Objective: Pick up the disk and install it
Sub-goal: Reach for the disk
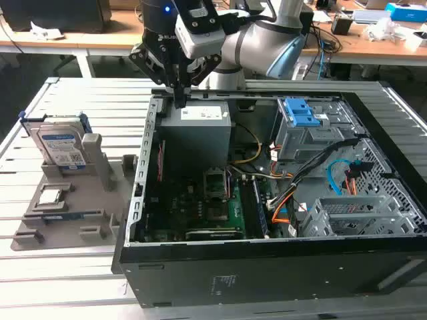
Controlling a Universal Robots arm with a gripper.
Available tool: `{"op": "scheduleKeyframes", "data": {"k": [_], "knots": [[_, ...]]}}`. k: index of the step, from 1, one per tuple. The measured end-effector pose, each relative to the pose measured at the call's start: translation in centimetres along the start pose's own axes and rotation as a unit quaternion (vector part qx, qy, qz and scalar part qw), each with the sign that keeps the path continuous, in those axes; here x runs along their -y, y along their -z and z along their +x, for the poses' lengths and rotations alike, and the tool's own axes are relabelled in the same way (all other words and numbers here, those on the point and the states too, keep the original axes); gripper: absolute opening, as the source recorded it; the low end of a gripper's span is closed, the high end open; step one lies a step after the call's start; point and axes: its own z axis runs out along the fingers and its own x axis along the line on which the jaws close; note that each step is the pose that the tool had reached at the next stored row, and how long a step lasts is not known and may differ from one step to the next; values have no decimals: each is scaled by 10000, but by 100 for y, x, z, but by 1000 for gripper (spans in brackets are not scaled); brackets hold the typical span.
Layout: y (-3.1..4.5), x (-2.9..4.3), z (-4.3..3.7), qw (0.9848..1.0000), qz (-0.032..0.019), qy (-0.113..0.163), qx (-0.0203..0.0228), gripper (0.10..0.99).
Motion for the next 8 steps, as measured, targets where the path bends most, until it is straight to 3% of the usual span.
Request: {"op": "scheduleKeyframes", "data": {"k": [5, 8], "knots": [[2, 5, 62, 10000, 0, -1, 0, 106], [4, 11, 144, 10000, 0, 0, 0, 106]]}}
